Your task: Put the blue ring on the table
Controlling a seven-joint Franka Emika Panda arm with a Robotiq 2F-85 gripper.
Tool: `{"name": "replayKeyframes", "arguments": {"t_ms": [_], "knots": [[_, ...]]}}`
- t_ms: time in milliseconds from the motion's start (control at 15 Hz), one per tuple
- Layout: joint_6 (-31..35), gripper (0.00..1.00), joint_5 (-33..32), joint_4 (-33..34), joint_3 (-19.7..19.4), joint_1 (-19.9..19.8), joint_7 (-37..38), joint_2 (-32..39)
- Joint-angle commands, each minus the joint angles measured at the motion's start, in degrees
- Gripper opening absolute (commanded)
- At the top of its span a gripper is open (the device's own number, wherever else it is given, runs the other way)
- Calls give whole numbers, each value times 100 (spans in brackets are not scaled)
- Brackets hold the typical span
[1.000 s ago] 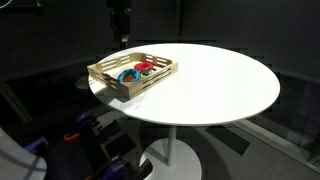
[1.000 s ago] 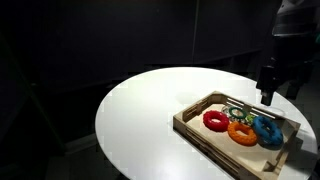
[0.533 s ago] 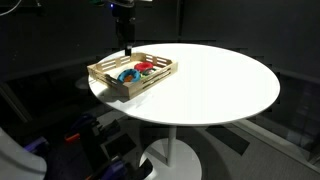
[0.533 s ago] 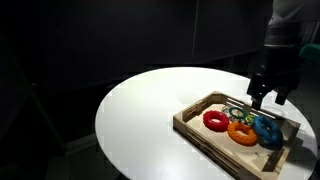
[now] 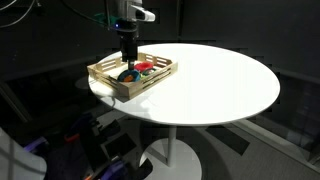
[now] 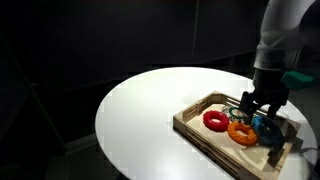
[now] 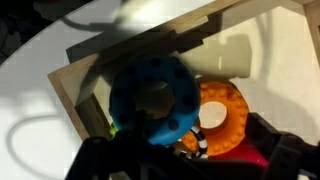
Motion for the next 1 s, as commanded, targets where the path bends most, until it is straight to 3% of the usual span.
{"name": "replayKeyframes", "arguments": {"t_ms": [0,67,333,400,467,533,667,933], "knots": [[285,100,-218,22,-99,145,331,252],[324,100,-251,32,-112,171,372,311],[416,84,-381,61,-164,257,573,511],[413,74,-408,69,-180,275,614,551],[408,73,-435,79,-194,295,653,578],[406,55,-449,91,-207,314,678,611],[394,36,-434,102,-225,341,706,624],[294,9,-217,169,-223,373,536,451]]}}
